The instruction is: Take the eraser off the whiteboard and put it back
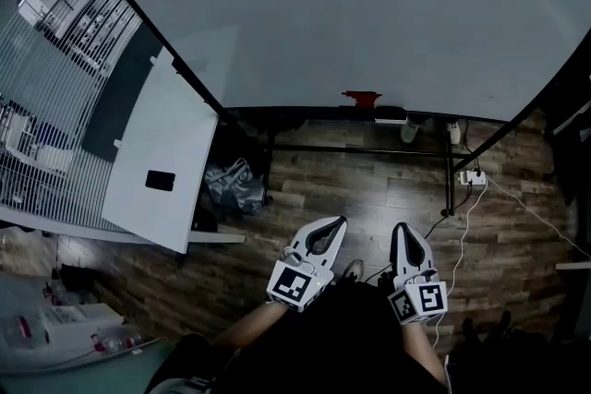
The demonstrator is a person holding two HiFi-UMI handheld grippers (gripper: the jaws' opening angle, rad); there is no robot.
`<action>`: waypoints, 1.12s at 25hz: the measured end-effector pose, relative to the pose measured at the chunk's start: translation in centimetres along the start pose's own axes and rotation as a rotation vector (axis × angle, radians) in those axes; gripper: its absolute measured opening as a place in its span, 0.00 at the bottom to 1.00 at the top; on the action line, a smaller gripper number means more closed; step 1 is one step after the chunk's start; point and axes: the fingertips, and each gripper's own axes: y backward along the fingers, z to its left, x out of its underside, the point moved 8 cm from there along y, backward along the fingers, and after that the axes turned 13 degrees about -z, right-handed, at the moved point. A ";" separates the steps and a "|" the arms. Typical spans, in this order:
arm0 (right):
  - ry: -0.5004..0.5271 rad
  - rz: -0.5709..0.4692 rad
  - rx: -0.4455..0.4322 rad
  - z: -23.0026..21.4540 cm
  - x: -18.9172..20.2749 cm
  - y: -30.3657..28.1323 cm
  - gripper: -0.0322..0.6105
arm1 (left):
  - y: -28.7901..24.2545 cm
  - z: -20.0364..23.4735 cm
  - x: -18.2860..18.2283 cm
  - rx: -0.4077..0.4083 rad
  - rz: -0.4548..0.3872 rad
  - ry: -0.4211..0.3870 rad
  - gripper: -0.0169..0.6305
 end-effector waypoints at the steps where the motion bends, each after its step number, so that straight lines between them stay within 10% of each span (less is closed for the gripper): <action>1: -0.018 0.015 0.007 -0.7 0.1 0.0 0.07 | -0.3 -0.1 0.1 -0.011 -0.002 0.002 0.03; 14: -0.150 0.038 0.002 -6.0 0.2 -1.3 0.07 | -1.4 -1.6 1.0 -0.134 0.063 -0.033 0.03; 28: -0.173 0.050 0.088 -6.8 1.5 -7.3 0.07 | -7.1 4.1 1.6 -0.043 -0.014 0.021 0.03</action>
